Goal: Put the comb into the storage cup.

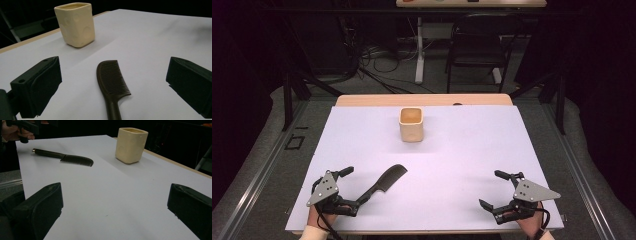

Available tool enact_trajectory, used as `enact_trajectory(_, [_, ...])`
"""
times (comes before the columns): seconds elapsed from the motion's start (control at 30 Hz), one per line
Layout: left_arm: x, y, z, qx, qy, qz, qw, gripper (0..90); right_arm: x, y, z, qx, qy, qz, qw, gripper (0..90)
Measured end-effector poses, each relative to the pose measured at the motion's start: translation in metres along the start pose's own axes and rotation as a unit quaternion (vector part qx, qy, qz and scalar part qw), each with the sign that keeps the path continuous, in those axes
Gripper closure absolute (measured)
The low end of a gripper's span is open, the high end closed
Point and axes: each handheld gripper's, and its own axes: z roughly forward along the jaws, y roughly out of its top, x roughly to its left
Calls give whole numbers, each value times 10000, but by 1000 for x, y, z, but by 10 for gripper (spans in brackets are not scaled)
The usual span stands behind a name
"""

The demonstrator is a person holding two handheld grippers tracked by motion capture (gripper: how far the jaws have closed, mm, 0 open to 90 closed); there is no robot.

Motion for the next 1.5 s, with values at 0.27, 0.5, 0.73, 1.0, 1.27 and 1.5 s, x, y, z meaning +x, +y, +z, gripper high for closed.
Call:
enact_trajectory(0.27, [0,8,7,433,-81,-28,9990,0,-1,0,0,-1,-1,-15,10000,0])
enact_trajectory(0.5, [0,15,11,724,25,18,9974,0,0,0,0,41,-6,-17,10000,0])
enact_trajectory(0.73, [1,22,18,1256,126,-256,9917,1,0,0,1,100,-34,27,9999,0])
enact_trajectory(1.0, [2,27,23,1544,257,-267,9873,0,0,-1,3,146,-15,49,9999,0])
enact_trajectory(1.27, [2,35,37,2071,220,-210,9779,0,0,-1,3,162,-9,37,9999,0])
enact_trajectory(1.5, [3,38,42,2427,151,-215,9697,0,0,-2,3,201,-26,37,9998,0])
